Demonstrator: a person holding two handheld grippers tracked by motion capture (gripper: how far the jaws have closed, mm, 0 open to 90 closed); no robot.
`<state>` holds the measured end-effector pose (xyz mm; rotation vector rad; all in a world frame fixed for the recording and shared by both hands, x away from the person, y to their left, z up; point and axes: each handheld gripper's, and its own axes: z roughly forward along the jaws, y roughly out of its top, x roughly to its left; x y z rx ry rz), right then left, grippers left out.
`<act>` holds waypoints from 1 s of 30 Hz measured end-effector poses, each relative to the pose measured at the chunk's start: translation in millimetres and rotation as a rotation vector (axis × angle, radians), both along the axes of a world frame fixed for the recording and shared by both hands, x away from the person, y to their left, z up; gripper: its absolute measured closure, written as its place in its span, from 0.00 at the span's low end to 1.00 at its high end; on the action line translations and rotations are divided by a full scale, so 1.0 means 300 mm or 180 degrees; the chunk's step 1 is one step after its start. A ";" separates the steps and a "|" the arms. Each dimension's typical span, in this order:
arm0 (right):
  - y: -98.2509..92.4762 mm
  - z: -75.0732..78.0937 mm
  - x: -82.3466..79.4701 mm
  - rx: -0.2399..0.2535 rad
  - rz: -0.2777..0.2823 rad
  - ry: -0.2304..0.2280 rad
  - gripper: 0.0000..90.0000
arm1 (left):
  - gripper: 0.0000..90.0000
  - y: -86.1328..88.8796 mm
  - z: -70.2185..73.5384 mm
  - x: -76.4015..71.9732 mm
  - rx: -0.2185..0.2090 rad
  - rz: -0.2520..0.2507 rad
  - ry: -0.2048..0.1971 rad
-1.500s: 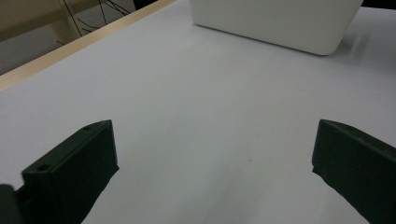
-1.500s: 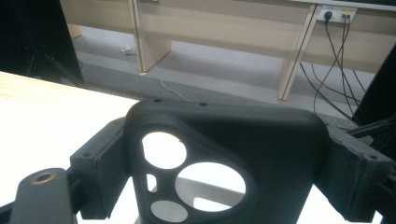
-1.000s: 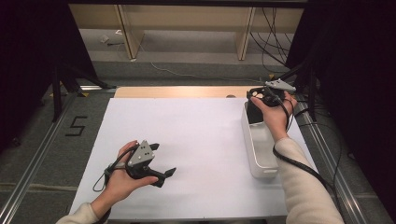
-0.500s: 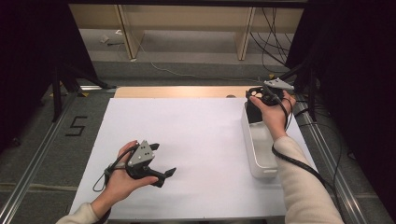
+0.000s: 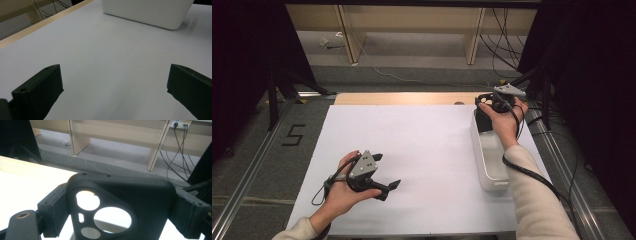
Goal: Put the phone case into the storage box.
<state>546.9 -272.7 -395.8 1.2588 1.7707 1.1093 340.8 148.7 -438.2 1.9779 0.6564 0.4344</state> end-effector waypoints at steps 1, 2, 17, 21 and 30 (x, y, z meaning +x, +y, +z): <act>0.000 0.000 0.001 0.0001 0.0003 -0.0004 0.17 | 0.00 0.000 0.000 0.000 0.0005 -0.0003 -0.0001; 0.000 -0.001 0.002 0.0002 0.0004 -0.0005 0.17 | 0.00 0.000 0.000 0.000 0.0007 -0.0003 0.0000; 0.006 -0.018 0.016 -0.0034 0.0004 0.0053 0.17 | 0.00 0.000 0.000 0.000 0.0001 0.0000 -0.0002; 0.006 -0.019 0.023 -0.0024 -0.0003 0.0053 0.17 | 0.00 0.000 0.001 0.000 -0.0003 0.0005 -0.0003; 0.004 -0.025 0.037 -0.0010 0.0006 0.0053 0.16 | 0.00 0.000 0.001 0.000 -0.0006 0.0002 -0.0004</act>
